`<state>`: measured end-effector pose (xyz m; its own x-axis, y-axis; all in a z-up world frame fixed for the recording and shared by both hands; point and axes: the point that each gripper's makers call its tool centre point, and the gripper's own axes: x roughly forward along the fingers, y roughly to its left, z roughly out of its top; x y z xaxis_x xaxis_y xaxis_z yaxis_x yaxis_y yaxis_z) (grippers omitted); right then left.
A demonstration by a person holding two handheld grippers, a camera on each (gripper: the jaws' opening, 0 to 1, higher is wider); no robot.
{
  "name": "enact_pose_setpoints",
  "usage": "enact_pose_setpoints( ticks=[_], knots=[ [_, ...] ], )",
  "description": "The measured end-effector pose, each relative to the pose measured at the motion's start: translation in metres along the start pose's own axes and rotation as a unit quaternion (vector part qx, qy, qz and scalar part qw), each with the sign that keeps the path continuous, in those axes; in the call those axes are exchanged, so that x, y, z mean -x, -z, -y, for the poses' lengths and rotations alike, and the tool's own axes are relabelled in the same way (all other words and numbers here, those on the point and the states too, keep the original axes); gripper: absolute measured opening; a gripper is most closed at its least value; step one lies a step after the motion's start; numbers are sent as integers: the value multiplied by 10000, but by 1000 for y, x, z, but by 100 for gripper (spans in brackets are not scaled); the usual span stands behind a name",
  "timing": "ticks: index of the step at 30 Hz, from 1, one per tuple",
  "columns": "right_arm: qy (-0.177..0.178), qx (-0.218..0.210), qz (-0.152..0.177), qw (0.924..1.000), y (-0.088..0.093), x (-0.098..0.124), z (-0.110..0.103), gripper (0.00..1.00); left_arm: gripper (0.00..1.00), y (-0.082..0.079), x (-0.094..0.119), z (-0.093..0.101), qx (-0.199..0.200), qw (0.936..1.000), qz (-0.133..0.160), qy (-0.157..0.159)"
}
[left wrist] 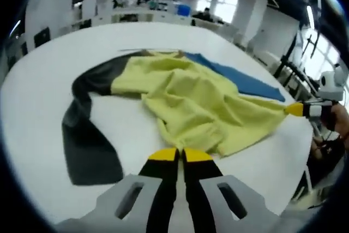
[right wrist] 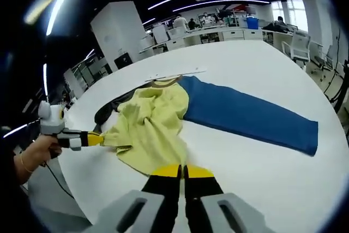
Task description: Fold the garment on the visible template until the final outline fits inside the template.
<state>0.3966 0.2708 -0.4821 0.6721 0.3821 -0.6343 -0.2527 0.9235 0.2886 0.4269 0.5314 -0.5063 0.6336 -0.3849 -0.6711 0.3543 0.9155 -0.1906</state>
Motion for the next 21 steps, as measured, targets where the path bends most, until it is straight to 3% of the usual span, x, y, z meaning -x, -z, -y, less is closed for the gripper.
enact_pose_setpoints(
  ticks=[17, 21],
  knots=[
    [90, 12, -67, 9999, 12, 21, 7, 0, 0, 33, 56, -38, -585, 9970, -509, -81],
    [80, -46, -144, 9999, 20, 26, 8, 0, 0, 43, 67, -43, -506, 9968, -624, -53]
  ],
)
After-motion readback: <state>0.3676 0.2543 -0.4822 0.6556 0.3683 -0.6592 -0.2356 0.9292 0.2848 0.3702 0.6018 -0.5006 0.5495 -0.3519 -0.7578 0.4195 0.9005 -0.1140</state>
